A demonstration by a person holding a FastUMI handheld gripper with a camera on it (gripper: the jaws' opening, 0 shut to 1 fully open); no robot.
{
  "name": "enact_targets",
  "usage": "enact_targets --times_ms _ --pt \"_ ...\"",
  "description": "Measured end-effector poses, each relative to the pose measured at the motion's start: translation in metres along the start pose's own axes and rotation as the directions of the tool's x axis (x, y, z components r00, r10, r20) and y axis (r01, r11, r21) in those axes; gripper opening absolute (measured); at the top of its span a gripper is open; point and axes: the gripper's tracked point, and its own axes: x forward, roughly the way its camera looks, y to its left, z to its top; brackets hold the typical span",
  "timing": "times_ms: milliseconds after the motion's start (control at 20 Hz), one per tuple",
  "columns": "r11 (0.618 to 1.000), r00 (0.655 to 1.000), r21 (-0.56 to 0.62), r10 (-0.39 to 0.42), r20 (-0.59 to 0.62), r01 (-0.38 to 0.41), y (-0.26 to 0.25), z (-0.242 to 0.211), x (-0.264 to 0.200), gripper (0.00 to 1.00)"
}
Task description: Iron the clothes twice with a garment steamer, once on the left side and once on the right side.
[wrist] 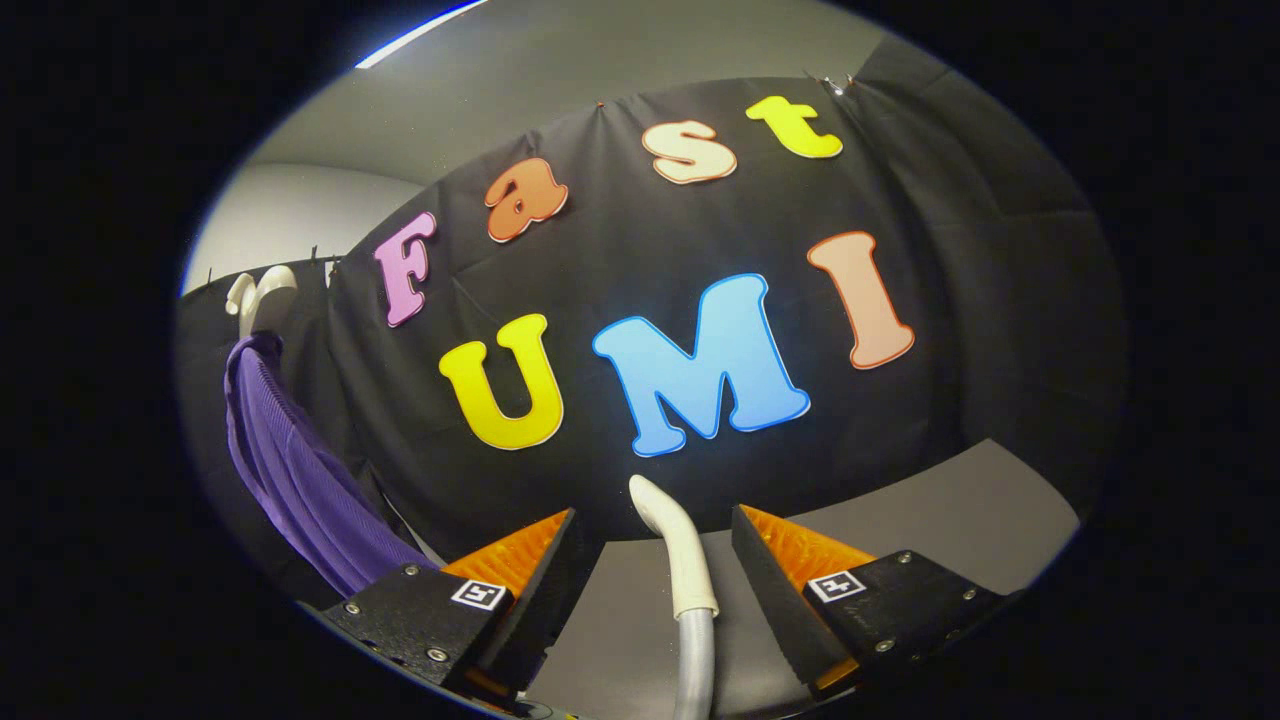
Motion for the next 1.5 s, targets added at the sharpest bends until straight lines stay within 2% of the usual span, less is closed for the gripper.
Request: enact_targets --times_ms 400,750,900,1000,1050,1150,1200,1300,1450,1500 --pt "0.997 0.972 0.062 0.055 -0.229 -0.042 -0.003 -0.043 0.062 0.93" --pt "0.997 0.89 0.076 0.053 -0.453 -0.021 -0.023 -0.098 0.092 0.91" --pt "0.99 0.864 0.136 0.1 -0.494 -0.036 -0.017 -0.108 0.095 0.87" --pt "0.982 0.846 0.188 0.122 -0.519 -0.026 -0.017 -0.112 0.095 0.75" --pt "0.976 0.837 0.216 0.129 -0.532 -0.013 -0.018 -0.115 0.098 0.62" --pt "0.955 0.823 0.295 0.173 -0.541 -0.007 -0.016 -0.119 0.098 0.52" --pt "0.948 0.821 0.318 0.186 -0.54 -0.005 -0.017 -0.121 0.098 0.52" --pt "0.936 0.822 0.353 0.215 -0.527 -0.018 -0.018 -0.117 0.094 0.43" --pt "0.957 0.85 0.286 0.19 -0.491 -0.048 -0.015 -0.113 0.086 0.37" --pt "0.958 0.856 0.276 0.204 -0.475 -0.076 -0.007 -0.11 0.075 0.37"
